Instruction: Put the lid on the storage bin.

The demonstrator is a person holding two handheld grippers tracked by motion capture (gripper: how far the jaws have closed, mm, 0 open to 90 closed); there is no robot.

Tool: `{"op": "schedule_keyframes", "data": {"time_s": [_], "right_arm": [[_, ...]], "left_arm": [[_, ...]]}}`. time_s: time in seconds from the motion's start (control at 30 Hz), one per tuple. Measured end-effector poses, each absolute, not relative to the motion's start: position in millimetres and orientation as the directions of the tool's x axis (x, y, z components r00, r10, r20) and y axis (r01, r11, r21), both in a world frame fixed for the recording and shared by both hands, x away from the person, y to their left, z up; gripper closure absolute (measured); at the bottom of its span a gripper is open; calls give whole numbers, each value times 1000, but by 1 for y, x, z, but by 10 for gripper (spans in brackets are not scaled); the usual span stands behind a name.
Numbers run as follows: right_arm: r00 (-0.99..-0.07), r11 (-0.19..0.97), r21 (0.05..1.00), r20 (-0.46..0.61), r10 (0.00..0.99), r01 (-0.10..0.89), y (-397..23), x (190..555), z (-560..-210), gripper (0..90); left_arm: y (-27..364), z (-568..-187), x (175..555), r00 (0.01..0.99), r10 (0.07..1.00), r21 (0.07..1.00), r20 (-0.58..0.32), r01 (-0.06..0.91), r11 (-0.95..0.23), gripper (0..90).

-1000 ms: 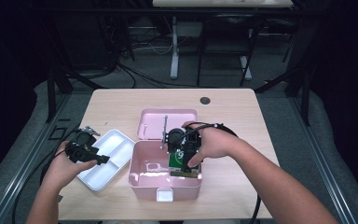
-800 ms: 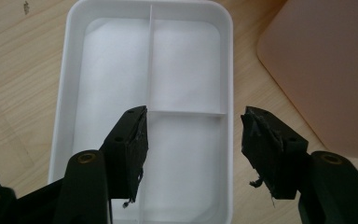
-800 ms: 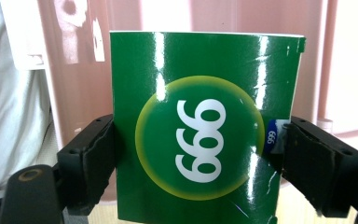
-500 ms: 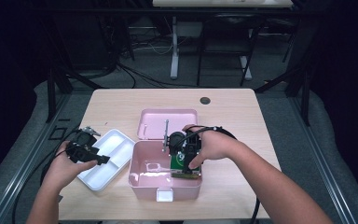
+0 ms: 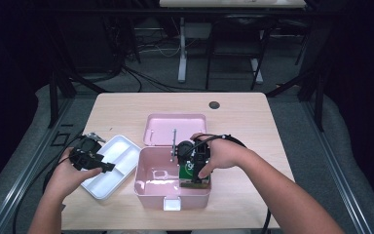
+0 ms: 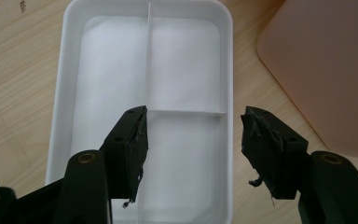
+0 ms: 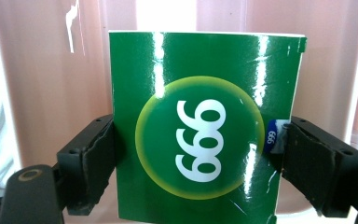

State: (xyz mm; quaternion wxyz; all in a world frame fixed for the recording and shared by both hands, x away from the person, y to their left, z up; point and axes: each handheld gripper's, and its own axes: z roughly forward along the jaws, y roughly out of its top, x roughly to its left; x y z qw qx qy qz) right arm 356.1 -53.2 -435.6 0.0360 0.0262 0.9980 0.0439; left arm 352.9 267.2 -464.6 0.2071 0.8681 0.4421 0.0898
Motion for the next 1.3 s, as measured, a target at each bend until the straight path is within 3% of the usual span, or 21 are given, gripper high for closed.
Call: {"op": "schedule_keyframes", "data": {"time_s": [1.3], "right_arm": [[-997, 995, 69, -36, 73, 71, -51, 361, -464, 157]], "left_arm": [[267, -466, 353, 595, 803, 438, -26, 729, -526, 409]]}}
